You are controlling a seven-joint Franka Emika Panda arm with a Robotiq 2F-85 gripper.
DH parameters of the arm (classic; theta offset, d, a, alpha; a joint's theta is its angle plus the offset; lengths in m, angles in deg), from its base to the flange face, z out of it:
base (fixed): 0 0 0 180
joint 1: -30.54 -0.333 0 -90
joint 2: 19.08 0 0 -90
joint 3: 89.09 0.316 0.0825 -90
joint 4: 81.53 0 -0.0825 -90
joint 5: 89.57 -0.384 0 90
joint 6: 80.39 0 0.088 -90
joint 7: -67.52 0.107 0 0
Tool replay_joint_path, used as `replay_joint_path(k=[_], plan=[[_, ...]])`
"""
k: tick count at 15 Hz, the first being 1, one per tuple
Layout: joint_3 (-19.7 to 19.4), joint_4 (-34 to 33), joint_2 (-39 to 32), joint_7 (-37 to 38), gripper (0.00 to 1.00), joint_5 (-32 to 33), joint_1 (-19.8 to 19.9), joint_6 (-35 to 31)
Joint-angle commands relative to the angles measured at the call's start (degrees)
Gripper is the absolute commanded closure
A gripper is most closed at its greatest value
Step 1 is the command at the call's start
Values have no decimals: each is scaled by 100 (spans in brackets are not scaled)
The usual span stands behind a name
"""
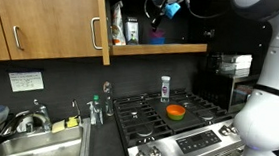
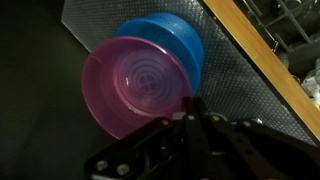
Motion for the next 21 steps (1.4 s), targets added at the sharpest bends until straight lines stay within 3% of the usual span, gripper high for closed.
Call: replay_joint_path(k=[1, 8, 10, 21], plan=[[63, -171, -129, 85, 99, 21, 118, -37], [11, -255, -237, 163, 99, 31, 89, -51], [17, -272, -235, 167, 70, 32, 82, -38], [99, -88, 239, 274, 0, 199, 29, 251]])
